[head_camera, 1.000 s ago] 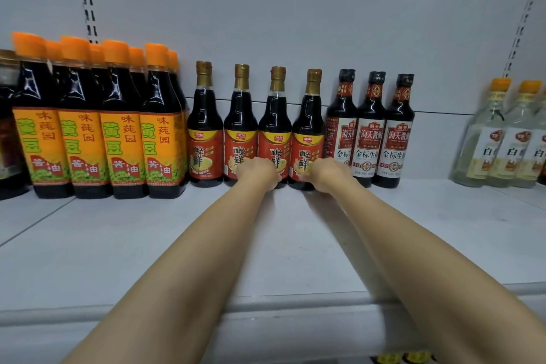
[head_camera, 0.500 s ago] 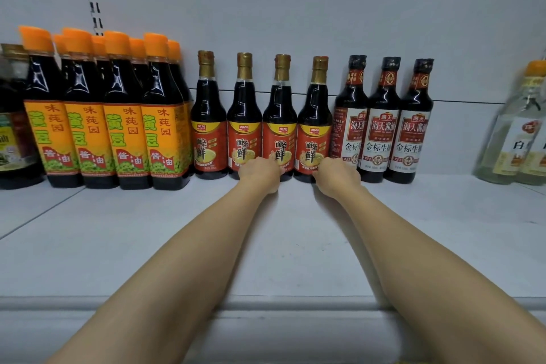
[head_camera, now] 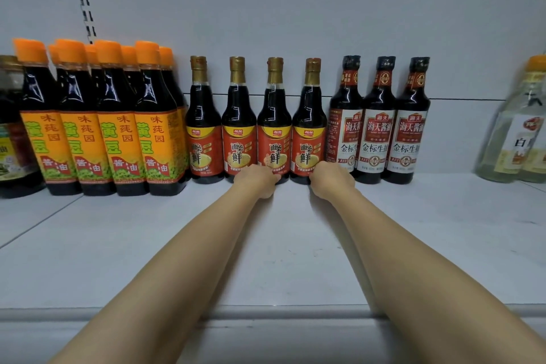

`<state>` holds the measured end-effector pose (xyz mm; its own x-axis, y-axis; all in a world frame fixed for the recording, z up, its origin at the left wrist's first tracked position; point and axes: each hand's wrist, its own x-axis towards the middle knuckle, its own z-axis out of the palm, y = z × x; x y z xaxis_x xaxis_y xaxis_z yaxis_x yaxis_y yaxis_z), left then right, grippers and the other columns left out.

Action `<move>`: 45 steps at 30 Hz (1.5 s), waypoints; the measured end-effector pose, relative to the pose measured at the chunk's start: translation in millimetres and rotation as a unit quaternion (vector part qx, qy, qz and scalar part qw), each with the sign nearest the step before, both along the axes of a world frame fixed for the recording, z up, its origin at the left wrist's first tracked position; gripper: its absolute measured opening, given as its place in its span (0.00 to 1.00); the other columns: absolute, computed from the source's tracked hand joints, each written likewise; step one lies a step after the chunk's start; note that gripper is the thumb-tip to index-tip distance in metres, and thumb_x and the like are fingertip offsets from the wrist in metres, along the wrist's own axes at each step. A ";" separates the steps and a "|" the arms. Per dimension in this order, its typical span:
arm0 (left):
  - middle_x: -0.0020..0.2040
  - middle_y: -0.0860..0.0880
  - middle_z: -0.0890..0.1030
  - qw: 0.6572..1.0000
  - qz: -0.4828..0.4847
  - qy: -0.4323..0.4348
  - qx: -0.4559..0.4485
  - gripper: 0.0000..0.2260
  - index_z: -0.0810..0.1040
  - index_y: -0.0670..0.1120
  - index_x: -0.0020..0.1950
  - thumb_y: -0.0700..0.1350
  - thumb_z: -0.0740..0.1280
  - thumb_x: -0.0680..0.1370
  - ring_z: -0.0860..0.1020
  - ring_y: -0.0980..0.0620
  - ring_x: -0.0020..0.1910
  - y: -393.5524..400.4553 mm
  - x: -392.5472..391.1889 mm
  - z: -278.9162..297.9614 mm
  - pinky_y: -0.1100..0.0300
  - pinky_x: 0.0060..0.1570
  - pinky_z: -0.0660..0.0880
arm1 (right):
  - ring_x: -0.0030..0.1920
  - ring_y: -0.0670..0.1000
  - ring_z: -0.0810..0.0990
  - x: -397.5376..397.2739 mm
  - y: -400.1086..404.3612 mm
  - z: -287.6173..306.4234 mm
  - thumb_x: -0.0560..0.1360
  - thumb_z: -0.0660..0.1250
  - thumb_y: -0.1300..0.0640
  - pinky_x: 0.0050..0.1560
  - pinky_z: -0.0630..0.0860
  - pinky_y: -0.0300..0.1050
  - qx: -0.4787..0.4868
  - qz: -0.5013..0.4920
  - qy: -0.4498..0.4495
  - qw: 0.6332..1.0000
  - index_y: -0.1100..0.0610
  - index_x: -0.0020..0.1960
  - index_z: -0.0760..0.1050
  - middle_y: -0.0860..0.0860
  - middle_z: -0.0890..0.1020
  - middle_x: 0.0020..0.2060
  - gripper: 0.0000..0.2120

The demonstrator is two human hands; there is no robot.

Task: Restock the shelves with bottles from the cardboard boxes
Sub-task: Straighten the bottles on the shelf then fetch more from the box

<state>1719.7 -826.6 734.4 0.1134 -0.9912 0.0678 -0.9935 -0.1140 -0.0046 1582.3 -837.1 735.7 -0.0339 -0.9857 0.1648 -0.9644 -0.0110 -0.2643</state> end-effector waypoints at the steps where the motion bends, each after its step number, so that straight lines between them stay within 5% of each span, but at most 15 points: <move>1: 0.68 0.40 0.70 1.000 0.001 -0.004 0.017 0.20 0.64 0.40 0.73 0.49 0.50 0.84 0.71 0.40 0.64 1.1 0.3 1.4 0.51 0.60 0.70 | 0.58 0.59 0.76 -0.7 1.3 3.7 0.79 0.59 0.62 0.49 0.71 0.48 0.025 0.004 -0.006 1.000 0.63 0.63 0.72 0.58 0.77 0.59 0.14; 6: 0.70 0.39 0.68 0.999 0.001 0.012 0.044 0.23 0.59 0.36 0.73 0.49 0.55 0.83 0.70 0.41 0.66 24.9 -3.9 8.8 0.54 0.62 0.69 | 0.58 0.58 0.76 -0.4 15.7 15.3 0.79 0.59 0.61 0.56 0.74 0.47 0.079 0.065 -0.012 0.995 0.65 0.67 0.68 0.59 0.75 0.63 0.18; 10: 0.73 0.39 0.61 0.998 -0.022 0.046 0.035 0.27 0.57 0.40 0.74 0.52 0.59 0.81 0.62 0.38 0.71 59.6 3.8 7.3 0.48 0.68 0.64 | 0.67 0.60 0.69 0.0 44.5 10.8 0.78 0.63 0.50 0.65 0.71 0.52 0.093 0.109 -0.023 0.989 0.64 0.77 0.43 0.60 0.66 0.71 0.39; 12: 0.75 0.40 0.56 0.998 -0.022 0.055 -0.003 0.27 0.56 0.41 0.75 0.51 0.59 0.81 0.57 0.38 0.72 81.4 11.0 5.4 0.45 0.70 0.61 | 0.73 0.61 0.60 -0.2 63.3 7.5 0.78 0.63 0.46 0.70 0.64 0.58 0.054 0.127 -0.026 0.990 0.61 0.77 0.38 0.58 0.56 0.76 0.43; 18: 0.78 0.48 0.37 0.995 0.052 0.049 -0.073 0.28 0.48 0.53 0.78 0.60 0.52 0.81 0.39 0.41 0.76 156.2 45.7 17.6 0.33 0.69 0.43 | 0.77 0.58 0.40 18.5 124.8 10.8 0.79 0.56 0.39 0.72 0.47 0.68 -0.012 0.246 0.002 0.969 0.51 0.78 0.40 0.52 0.42 0.78 0.37; 22: 0.76 0.50 0.32 0.984 0.150 0.061 -0.070 0.27 0.40 0.59 0.77 0.63 0.45 0.81 0.31 0.43 0.74 221.3 82.5 19.6 0.32 0.67 0.37 | 0.77 0.54 0.39 61.3 167.5 11.2 0.79 0.51 0.36 0.72 0.45 0.68 -0.038 0.352 -0.001 0.935 0.49 0.79 0.40 0.49 0.40 0.78 0.36; 32: 0.77 0.48 0.33 0.908 0.390 0.050 -0.148 0.31 0.40 0.55 0.78 0.67 0.42 0.78 0.33 0.41 0.75 415.2 204.4 1.0 0.32 0.67 0.36 | 0.77 0.52 0.37 230.6 316.0 10.8 0.79 0.46 0.35 0.70 0.37 0.69 -0.092 0.589 0.036 0.802 0.42 0.78 0.44 0.45 0.39 0.77 0.30; 40: 0.76 0.48 0.31 0.848 0.524 0.014 -0.075 0.36 0.36 0.57 0.77 0.72 0.43 0.74 0.31 0.40 0.74 583.5 339.1 -18.4 0.29 0.67 0.39 | 0.76 0.56 0.34 399.6 420.0 -3.5 0.77 0.43 0.32 0.69 0.38 0.72 -0.080 0.683 0.131 0.714 0.44 0.77 0.34 0.49 0.33 0.76 0.35; 45: 0.77 0.48 0.33 0.791 0.608 0.061 -0.040 0.35 0.37 0.58 0.77 0.71 0.44 0.75 0.33 0.40 0.74 672.8 413.4 -58.6 0.29 0.66 0.39 | 0.76 0.56 0.34 498.4 486.5 -33.6 0.76 0.42 0.30 0.70 0.37 0.71 -0.023 0.719 0.146 0.679 0.44 0.78 0.41 0.49 0.36 0.77 0.35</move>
